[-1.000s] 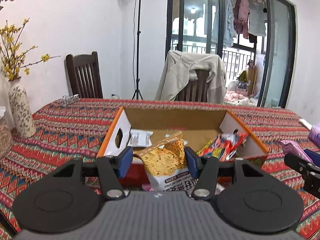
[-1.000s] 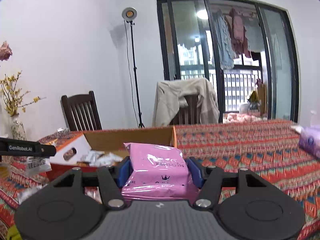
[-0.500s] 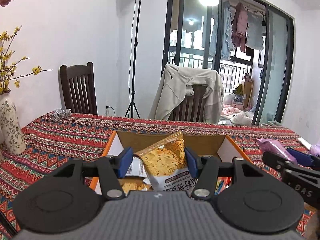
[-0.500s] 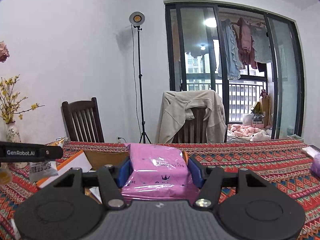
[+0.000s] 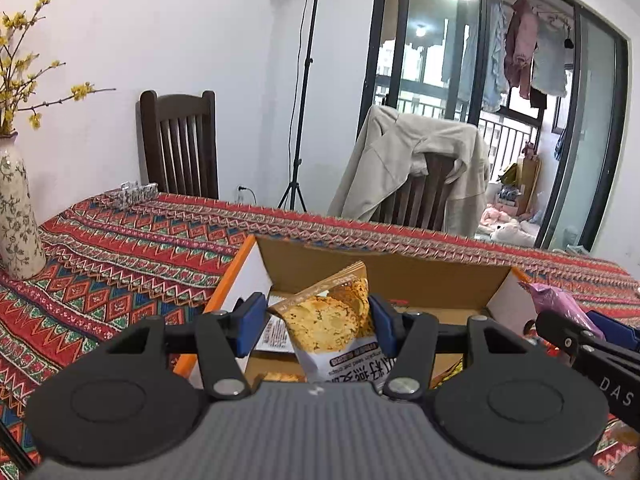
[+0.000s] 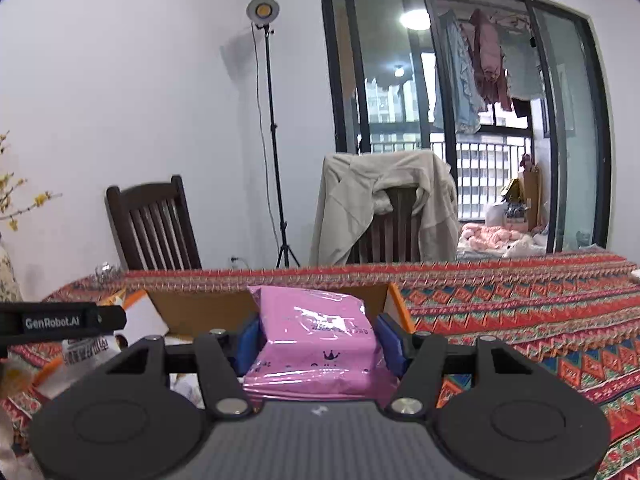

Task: Organize snacks
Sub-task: 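Carry both packets over the box and open both grippers, then move both grippers back toward the snack pile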

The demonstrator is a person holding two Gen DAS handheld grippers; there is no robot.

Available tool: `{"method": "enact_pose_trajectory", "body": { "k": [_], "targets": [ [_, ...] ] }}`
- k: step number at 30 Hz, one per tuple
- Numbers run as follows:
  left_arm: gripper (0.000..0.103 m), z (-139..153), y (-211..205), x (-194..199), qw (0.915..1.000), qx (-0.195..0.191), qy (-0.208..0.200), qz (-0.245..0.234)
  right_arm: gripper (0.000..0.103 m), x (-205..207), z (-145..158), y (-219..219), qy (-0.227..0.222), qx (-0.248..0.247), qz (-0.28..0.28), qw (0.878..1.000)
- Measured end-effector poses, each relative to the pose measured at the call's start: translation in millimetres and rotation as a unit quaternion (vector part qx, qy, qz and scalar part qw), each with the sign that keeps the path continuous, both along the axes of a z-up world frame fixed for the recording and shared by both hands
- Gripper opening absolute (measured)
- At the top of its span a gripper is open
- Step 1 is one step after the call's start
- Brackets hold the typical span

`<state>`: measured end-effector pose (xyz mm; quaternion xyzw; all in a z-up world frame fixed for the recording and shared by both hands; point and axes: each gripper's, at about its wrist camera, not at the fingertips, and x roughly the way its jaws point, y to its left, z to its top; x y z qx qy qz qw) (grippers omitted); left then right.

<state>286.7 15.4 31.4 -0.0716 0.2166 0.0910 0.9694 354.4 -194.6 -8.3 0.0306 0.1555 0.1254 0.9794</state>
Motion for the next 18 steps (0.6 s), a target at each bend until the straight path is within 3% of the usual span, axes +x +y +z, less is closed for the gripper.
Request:
{"method": "enact_pose_trajectory", "body": {
  "k": [8,9,10,12,13,14,18],
  "targets": [
    [0.062,-15.6,0.3,0.0,0.9999,0.004,0.005,-0.01,0.06,0.8,-17.4,5.4,0.024,-0.022,0.021,0.999],
    [0.064,-15.5,0.5,-0.7,0.9999,0.002,0.002,-0.011,0.065,0.1,-17.5,5.4,0.023,-0.023,0.02,0.999],
    [0.069,-15.2,1.1,-3.0,0.9999,0.0,-0.005,-0.013,0.079,-0.8,-18.0,5.5,0.024,-0.023,0.02,0.999],
    [0.082,-12.9,1.4,-6.8,0.9997,-0.006,-0.018,-0.015,0.099,-3.5,-17.5,3.0,0.021,-0.012,0.022,0.999],
    [0.096,-12.0,2.1,-9.6,0.9995,-0.011,-0.026,-0.016,0.103,-2.8,-16.4,1.8,0.019,-0.009,0.021,1.0],
    [0.103,-11.0,2.1,-12.8,0.9992,-0.014,-0.035,-0.013,0.103,-4.1,-15.9,0.7,0.019,-0.007,0.019,1.0],
    [0.103,-7.1,5.4,-18.5,0.998,-0.025,-0.057,-0.006,0.103,-4.4,-16.5,-1.4,0.026,-0.006,0.011,1.0]
  ]
}}
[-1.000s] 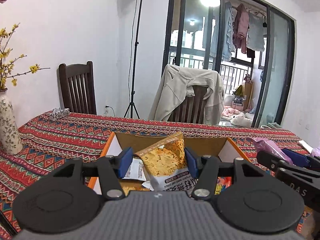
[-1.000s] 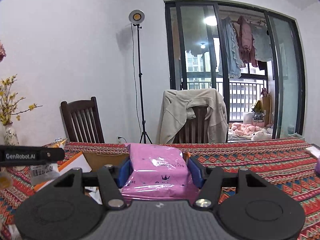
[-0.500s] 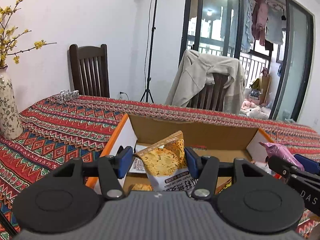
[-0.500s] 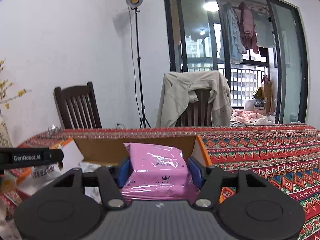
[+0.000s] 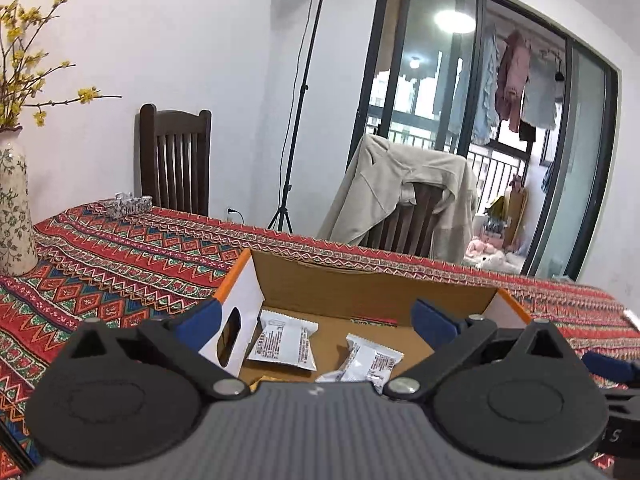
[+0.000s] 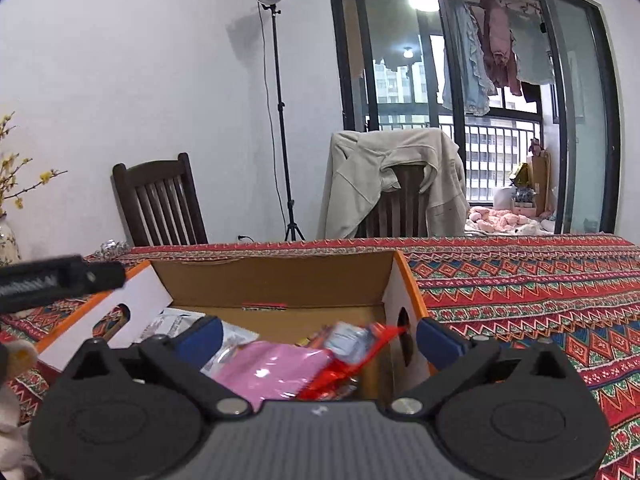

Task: Organize snacks
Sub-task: 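Move both grippers back toward the snack pile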

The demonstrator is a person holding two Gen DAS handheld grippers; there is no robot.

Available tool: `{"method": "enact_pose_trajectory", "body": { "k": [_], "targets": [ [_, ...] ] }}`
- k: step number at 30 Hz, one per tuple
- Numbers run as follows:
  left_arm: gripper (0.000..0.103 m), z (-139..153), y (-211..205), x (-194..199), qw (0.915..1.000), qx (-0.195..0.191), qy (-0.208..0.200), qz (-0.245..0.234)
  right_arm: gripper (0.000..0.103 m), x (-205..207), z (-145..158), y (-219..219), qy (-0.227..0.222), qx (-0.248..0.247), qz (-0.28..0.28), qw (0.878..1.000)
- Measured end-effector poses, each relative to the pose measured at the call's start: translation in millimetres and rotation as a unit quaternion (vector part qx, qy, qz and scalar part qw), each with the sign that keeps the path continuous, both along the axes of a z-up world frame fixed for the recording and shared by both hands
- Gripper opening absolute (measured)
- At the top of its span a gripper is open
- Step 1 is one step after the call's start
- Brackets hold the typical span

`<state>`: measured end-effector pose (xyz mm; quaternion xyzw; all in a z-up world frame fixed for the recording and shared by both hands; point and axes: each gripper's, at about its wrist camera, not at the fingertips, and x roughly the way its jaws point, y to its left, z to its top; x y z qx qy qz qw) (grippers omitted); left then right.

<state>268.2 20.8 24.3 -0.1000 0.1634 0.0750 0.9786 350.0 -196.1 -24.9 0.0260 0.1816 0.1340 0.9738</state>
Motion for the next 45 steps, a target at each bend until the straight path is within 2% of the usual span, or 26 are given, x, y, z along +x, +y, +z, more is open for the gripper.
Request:
{"method": "enact_pose_trajectory", "body": {
  "k": [8,17,27,35,45],
  "targets": [
    [0.103,2.4,2.7,1.3,0.9999,-0.012,0.003,0.005,0.103,-0.9,1.2,-6.1,0.004,0.005,-0.007,1.0],
    [0.103,25.2,-1.3,-12.2,0.9997,-0.024,-0.01,0.002,0.103,-11.2,14.9,-9.2,0.004,0.002,-0.01,1.0],
    [0.103,35.9,5.3,-55.6,0.9997,-0.022,-0.008,0.003,0.103,-45.3,34.3,-14.2,-0.013,0.006,0.006,1.0],
    [0.103,26.9,19.8,-96.0,0.9997,-0.022,0.002,0.005,0.103,-79.6,25.0,-17.4,0.001,-0.003,0.01,1.0],
    [0.103,-2.9,48.1,-143.3,0.999,-0.012,0.039,0.017,0.103,-124.7,6.9,-23.0,0.026,-0.007,0.013,1.0]
  ]
}}
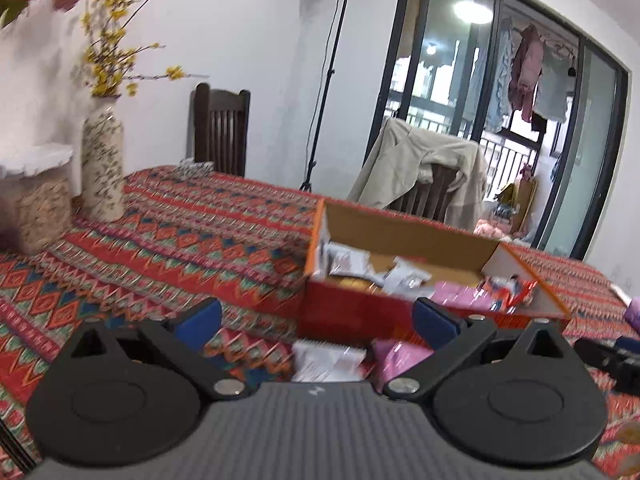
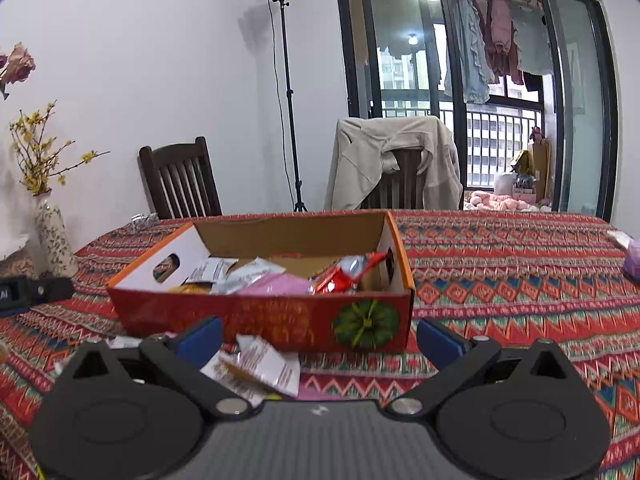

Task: Organize snacks
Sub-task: 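Move both grippers back toward the snack pile, then grasp the yellow-green bar packet with the right gripper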

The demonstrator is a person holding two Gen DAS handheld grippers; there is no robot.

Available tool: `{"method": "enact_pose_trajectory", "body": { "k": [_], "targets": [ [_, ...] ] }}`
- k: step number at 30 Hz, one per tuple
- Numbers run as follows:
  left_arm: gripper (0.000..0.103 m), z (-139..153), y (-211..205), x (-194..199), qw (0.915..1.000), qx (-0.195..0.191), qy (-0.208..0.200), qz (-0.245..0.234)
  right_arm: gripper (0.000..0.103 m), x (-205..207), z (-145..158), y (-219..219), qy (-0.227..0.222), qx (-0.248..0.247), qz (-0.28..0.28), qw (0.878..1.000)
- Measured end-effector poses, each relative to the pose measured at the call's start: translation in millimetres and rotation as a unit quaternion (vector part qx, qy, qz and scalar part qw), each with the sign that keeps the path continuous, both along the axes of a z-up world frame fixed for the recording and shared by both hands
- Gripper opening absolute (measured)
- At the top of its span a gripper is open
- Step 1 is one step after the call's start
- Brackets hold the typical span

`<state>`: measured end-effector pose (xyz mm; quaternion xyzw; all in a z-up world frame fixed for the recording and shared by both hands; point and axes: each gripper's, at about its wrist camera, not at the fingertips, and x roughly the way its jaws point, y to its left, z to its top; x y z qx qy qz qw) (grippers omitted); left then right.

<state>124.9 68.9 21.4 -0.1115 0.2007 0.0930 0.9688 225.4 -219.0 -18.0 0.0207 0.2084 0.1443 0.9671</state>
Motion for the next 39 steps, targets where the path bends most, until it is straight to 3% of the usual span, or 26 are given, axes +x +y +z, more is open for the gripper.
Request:
{"method": "enact_pose_trajectory", "body": {
  "k": [10,24,32,34,39],
  "targets": [
    [0.103,-23.0,21.5,-34.4,0.9998,-0.002,0.022,0.001,0.103,-30.2,-19.6,3.8,0.035,0.001,0.014,0.999],
    [0.103,-47.1,28.8,-31.3,0.9996,-0.001,0.025,-0.016,0.103,-39.7,-28.7,29.6,0.068,-0.021,0.045,0.996],
    [0.103,-49.8,33.4,-30.3,0.9995,-0.012,0.021,-0.019,0.101,-27.9,-35.9,47.1,0.106,-0.039,0.004,0.994],
    [0.103,-50.2,33.6,-30.0,0.9995,-0.012,0.022,-0.018,0.095,-31.1,-37.9,53.5,0.106,-0.049,0.006,0.993],
    [0.103,-51.0,33.6,-30.3,0.9995,-0.014,0.023,-0.014,0.094,-47.1,-36.3,68.3,0.08,-0.088,0.011,0.993]
  ]
}}
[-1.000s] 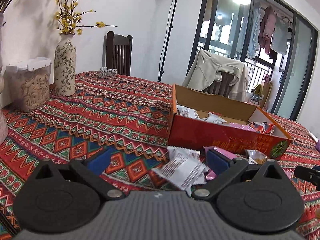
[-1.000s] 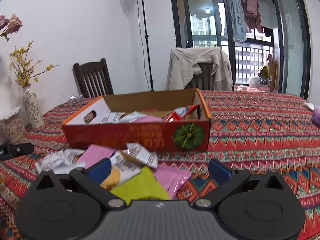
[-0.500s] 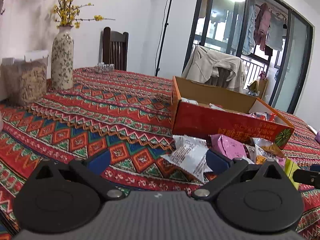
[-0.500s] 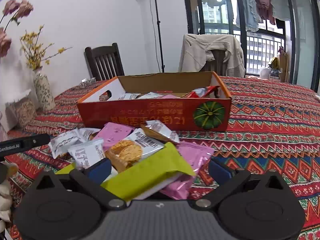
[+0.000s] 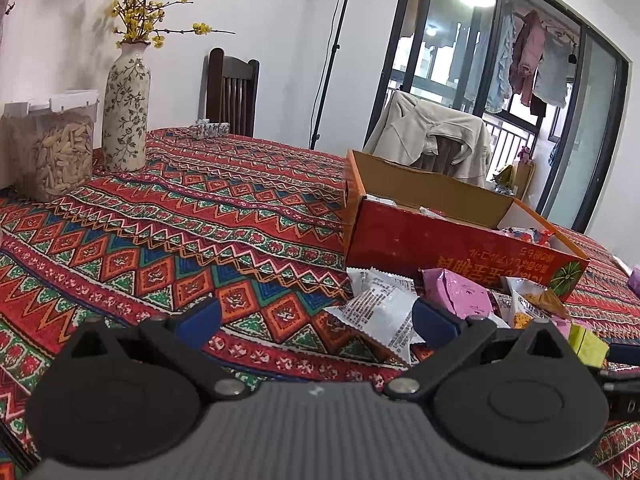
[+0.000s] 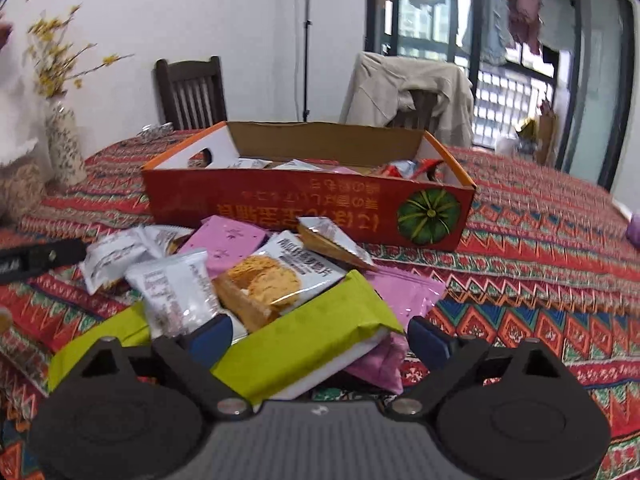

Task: Organize snacks
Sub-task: 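Grasp the yellow-green bar packet with the right gripper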

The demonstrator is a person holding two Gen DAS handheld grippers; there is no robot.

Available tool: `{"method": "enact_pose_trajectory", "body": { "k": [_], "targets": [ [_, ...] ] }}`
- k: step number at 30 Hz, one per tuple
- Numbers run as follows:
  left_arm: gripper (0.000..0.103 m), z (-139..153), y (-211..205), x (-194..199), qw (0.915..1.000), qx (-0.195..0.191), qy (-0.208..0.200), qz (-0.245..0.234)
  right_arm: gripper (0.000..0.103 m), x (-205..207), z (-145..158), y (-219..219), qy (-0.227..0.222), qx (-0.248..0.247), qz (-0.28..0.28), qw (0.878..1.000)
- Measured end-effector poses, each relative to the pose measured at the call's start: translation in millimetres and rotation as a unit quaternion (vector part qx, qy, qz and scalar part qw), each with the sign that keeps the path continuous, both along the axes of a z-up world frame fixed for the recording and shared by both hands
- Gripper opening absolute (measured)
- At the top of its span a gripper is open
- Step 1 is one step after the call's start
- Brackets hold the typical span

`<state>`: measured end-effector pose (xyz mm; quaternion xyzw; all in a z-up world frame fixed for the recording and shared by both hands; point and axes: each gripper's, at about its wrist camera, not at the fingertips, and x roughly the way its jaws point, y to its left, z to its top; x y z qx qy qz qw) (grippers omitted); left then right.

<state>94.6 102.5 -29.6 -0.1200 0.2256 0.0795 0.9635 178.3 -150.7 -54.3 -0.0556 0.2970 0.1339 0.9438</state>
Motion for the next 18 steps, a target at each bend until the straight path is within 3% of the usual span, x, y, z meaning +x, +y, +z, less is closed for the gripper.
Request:
{"method": "enact_pose_trajectory", "body": {
  "k": [5,6,7,9,12,15,18],
  "targets": [
    [0.103,0.4,-0.7,-1.3,1.0,0.001,-0.002,0.004,0.091,-7.5,4.9,-5.0,-0.013,-0.016,0.028,0.999],
    [0.103,0.4,-0.6,-1.3,1.0,0.001,-0.001,0.005,0.086,-9.1,6.7,-7.6,-0.018,-0.02,0.035,0.999],
    [0.103,0.4,-0.7,-1.5,1.0,0.001,-0.001,0.005,0.065,-10.8,8.4,-9.6,-0.024,-0.029,0.046,0.998],
    [0.103,0.5,-1.0,-1.5,1.0,0.002,-0.001,0.006,0.058,-12.6,10.7,-14.2,-0.034,-0.05,0.074,0.995],
    [0.103,0.7,-1.5,-2.1,1.0,0.004,-0.001,0.009,0.059,-11.3,14.3,-22.8,-0.038,-0.064,0.073,0.995],
    [0.103,0.7,-1.1,-2.1,0.9999,0.004,-0.001,0.013,0.062,-13.6,21.7,-29.9,-0.03,-0.029,0.045,0.998],
    [0.103,0.6,-0.8,-2.6,0.9999,0.003,-0.001,0.015,0.076,-19.9,21.1,-29.1,-0.012,0.006,0.011,1.0]
  ]
}}
